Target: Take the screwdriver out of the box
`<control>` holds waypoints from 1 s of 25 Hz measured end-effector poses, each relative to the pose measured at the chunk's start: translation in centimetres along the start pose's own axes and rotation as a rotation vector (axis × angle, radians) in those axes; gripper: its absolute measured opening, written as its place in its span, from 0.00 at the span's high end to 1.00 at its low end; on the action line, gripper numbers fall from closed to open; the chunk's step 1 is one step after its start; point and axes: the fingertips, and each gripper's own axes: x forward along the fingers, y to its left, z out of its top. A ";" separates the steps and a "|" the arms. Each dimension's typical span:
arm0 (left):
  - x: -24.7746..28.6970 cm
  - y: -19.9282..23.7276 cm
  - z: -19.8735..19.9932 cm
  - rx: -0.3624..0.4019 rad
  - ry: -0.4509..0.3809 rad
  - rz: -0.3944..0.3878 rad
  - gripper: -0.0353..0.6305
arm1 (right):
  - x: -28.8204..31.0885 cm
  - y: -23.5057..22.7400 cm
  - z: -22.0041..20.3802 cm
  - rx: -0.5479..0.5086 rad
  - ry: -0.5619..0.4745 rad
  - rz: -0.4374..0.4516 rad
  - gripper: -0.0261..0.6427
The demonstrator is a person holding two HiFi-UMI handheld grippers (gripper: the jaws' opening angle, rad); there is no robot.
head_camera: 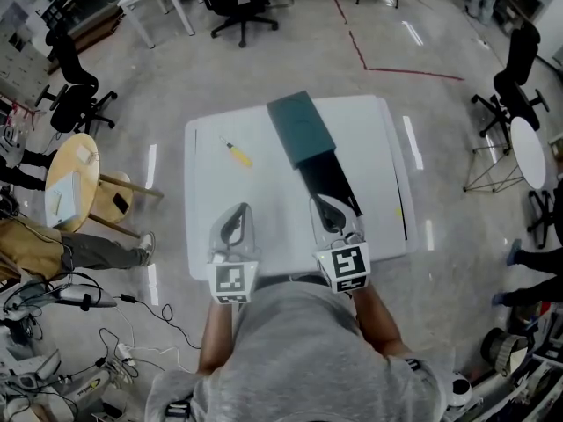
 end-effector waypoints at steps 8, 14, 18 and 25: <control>-0.3 -0.8 0.3 0.007 -0.002 -0.004 0.93 | -0.6 -0.1 -0.1 -0.010 0.002 -0.005 0.96; -0.3 -0.9 0.2 0.011 -0.001 -0.003 0.93 | -0.7 -0.1 -0.2 -0.011 0.002 -0.003 0.96; -0.1 -0.7 0.3 0.012 0.000 0.000 0.93 | -0.4 -0.1 -0.1 -0.008 0.003 0.000 0.96; -0.1 -0.7 0.2 0.014 0.004 0.002 0.93 | -0.5 -0.1 -0.3 -0.010 0.005 0.001 0.96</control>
